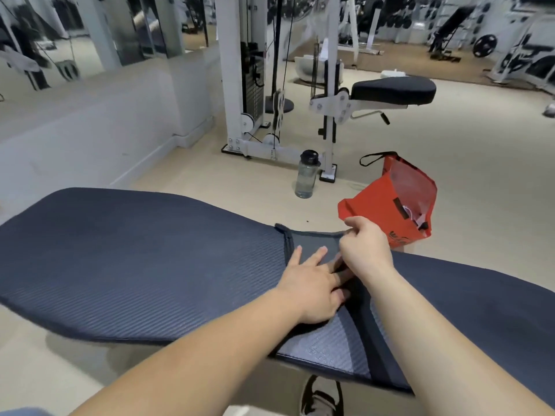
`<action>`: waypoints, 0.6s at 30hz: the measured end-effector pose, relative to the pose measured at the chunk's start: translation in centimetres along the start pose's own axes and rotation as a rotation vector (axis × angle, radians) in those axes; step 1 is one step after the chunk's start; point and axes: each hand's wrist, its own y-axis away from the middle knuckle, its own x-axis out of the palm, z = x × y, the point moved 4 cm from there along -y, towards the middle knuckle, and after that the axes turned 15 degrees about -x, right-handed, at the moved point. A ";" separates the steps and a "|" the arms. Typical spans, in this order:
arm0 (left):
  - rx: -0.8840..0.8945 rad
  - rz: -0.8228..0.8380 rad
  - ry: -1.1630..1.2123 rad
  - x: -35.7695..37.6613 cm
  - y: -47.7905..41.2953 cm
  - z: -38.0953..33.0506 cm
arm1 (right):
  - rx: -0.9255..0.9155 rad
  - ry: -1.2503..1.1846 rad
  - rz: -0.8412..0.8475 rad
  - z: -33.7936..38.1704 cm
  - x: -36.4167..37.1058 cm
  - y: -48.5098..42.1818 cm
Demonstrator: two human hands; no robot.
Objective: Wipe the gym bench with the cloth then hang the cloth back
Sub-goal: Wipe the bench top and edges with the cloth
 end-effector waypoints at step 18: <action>-0.151 -0.092 0.020 2.0 14.6 17.2 | -0.299 0.206 0.379 9.8 11.3 1.0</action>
